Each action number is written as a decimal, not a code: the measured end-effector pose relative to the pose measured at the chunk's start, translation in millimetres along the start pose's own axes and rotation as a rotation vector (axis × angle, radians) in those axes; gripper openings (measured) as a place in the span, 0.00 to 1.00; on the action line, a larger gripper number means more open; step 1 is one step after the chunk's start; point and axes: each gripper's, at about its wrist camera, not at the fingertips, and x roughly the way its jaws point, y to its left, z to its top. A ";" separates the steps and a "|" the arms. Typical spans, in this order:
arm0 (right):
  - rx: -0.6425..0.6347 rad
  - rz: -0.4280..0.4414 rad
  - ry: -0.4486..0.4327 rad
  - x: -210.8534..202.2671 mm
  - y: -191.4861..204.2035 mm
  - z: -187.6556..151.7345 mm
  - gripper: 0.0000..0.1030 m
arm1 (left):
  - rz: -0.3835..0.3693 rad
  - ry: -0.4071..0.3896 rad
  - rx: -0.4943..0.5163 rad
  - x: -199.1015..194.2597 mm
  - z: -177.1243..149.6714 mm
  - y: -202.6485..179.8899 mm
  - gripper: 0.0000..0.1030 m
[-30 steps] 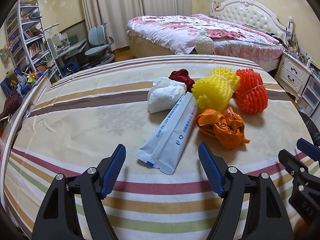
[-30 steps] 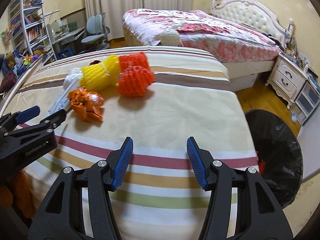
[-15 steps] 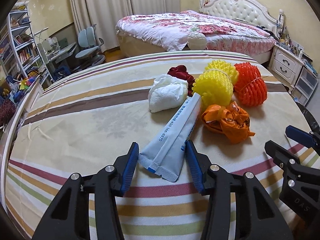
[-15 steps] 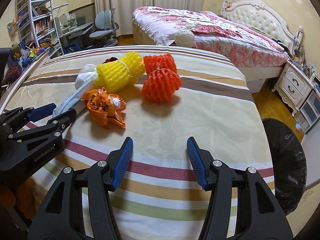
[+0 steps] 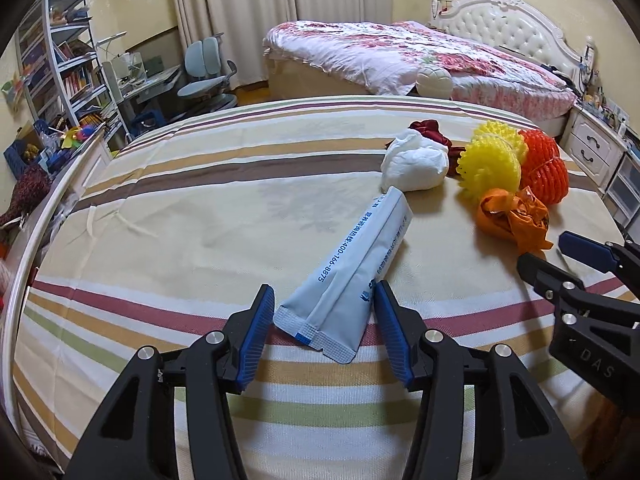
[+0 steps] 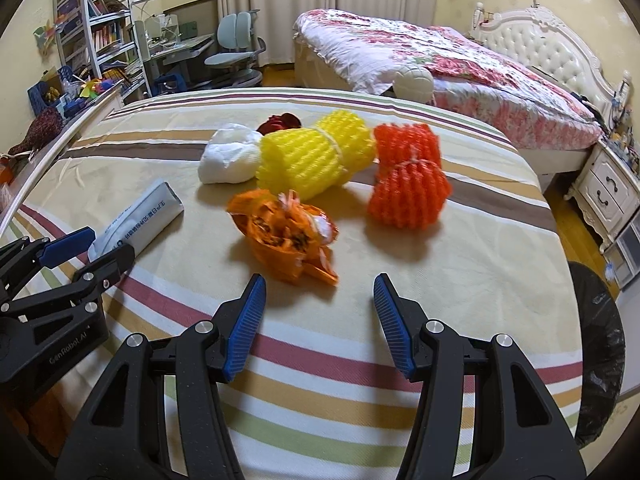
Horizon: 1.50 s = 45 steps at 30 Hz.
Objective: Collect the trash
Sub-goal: 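Close the left tool on the white tube packet while the right tool closes on the orange plastic bag, then carry the white packet in the left tool while the right tool carries the orange bag over the bin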
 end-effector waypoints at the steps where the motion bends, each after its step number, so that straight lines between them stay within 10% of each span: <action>1: 0.000 0.003 0.002 2.1 1.3 2.2 0.53 | 0.004 -0.003 0.003 0.5 0.8 -0.4 0.61; 10: -0.003 0.007 0.013 14.6 12.5 15.9 0.53 | 0.005 0.004 0.029 10.0 8.6 1.4 0.67; 25: 0.000 0.028 -0.011 -1.9 11.7 2.4 0.38 | -0.034 -0.013 0.054 3.1 1.6 0.6 0.35; 45: 0.153 -0.125 -0.106 -68.9 -85.8 -51.2 0.38 | -0.121 -0.112 0.047 -41.6 -7.7 -55.2 0.32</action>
